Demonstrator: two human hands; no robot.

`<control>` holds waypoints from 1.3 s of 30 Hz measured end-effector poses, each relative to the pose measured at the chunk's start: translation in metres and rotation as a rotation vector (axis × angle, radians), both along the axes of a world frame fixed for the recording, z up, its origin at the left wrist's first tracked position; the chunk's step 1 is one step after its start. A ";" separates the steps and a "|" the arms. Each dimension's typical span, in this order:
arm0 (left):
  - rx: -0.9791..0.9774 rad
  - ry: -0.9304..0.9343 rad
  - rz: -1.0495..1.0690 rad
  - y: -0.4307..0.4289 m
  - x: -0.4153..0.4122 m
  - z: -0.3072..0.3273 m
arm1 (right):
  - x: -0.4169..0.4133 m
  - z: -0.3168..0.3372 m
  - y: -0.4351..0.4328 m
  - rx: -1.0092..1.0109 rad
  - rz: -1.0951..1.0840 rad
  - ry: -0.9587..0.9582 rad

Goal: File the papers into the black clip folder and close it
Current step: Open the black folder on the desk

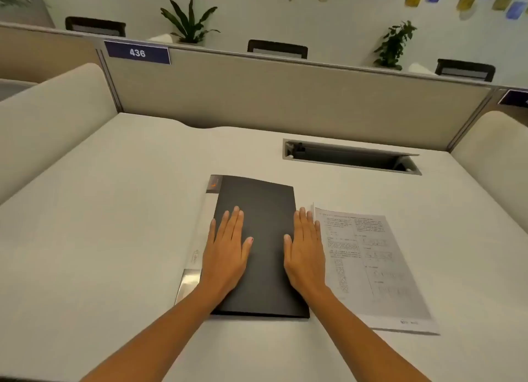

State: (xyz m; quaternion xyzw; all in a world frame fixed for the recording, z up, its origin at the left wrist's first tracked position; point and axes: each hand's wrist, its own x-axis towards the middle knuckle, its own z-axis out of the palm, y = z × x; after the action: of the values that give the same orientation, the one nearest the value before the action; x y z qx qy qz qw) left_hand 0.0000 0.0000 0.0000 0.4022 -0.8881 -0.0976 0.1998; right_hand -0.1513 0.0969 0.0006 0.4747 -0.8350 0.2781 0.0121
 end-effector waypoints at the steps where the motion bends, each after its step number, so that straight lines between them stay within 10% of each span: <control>1: 0.018 -0.002 0.008 0.003 0.004 0.000 | 0.004 -0.001 0.003 0.013 -0.004 -0.012; 26: 0.077 -0.175 -0.108 0.053 0.102 -0.007 | 0.010 -0.021 0.047 -0.009 0.110 -0.381; 35: 0.170 0.079 -0.061 0.059 0.112 -0.003 | 0.005 -0.012 0.058 -0.197 0.116 -0.723; 39: 0.322 0.340 -0.046 0.060 0.115 -0.005 | 0.013 -0.012 0.057 -0.001 0.268 -0.567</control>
State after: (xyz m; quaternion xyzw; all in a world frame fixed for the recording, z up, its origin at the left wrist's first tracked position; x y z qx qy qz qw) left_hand 0.1146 0.0599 -0.0052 0.3865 -0.8235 -0.3088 0.2776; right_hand -0.1379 0.1540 -0.0114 0.4841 -0.7349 0.3989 -0.2578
